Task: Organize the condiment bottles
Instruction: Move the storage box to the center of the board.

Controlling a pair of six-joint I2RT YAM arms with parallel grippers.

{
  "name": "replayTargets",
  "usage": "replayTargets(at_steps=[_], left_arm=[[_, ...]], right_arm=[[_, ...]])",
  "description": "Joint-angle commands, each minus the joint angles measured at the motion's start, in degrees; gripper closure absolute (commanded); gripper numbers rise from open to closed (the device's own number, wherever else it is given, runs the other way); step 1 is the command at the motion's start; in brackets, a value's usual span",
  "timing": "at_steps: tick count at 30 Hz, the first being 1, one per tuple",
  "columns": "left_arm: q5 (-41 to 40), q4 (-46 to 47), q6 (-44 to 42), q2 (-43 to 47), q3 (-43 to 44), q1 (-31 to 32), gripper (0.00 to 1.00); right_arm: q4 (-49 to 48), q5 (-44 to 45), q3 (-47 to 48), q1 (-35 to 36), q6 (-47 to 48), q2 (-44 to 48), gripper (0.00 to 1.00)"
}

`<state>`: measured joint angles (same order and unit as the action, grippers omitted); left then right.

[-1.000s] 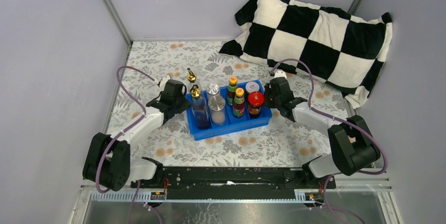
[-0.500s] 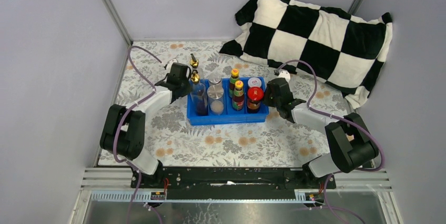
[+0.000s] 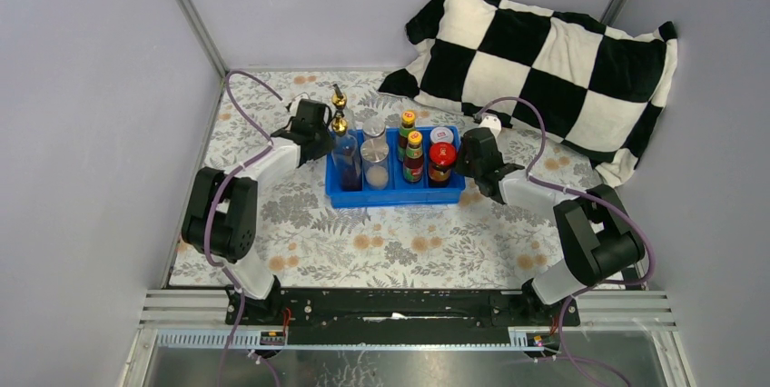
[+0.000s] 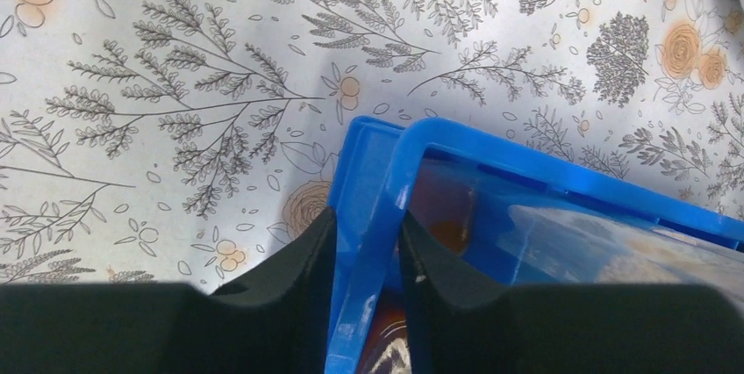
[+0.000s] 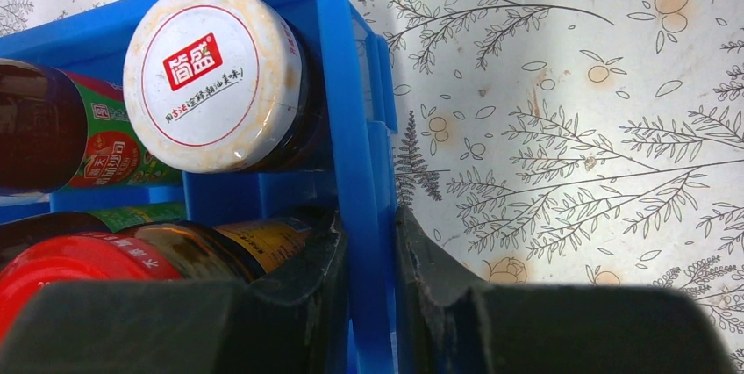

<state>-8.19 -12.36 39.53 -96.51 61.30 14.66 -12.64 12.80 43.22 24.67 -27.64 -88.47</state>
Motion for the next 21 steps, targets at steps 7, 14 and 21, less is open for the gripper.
replayTargets(at_steps=[7, 14, 21], left_arm=[[-5.9, -8.5, 0.7, 7.1, -0.8, -2.9, 0.42], [-6.3, -10.8, 0.8, 12.5, -1.4, -3.4, 0.41], [-6.2, -13.5, 1.6, 19.2, -2.3, -3.4, 0.41]], right_arm=[[6.0, 0.3, -2.1, -0.6, -5.2, 2.1, 0.73], [10.9, 3.9, -2.2, -0.6, -4.4, 8.5, 0.64], [15.8, 5.8, -0.1, -0.6, -2.6, 15.7, 0.55]])
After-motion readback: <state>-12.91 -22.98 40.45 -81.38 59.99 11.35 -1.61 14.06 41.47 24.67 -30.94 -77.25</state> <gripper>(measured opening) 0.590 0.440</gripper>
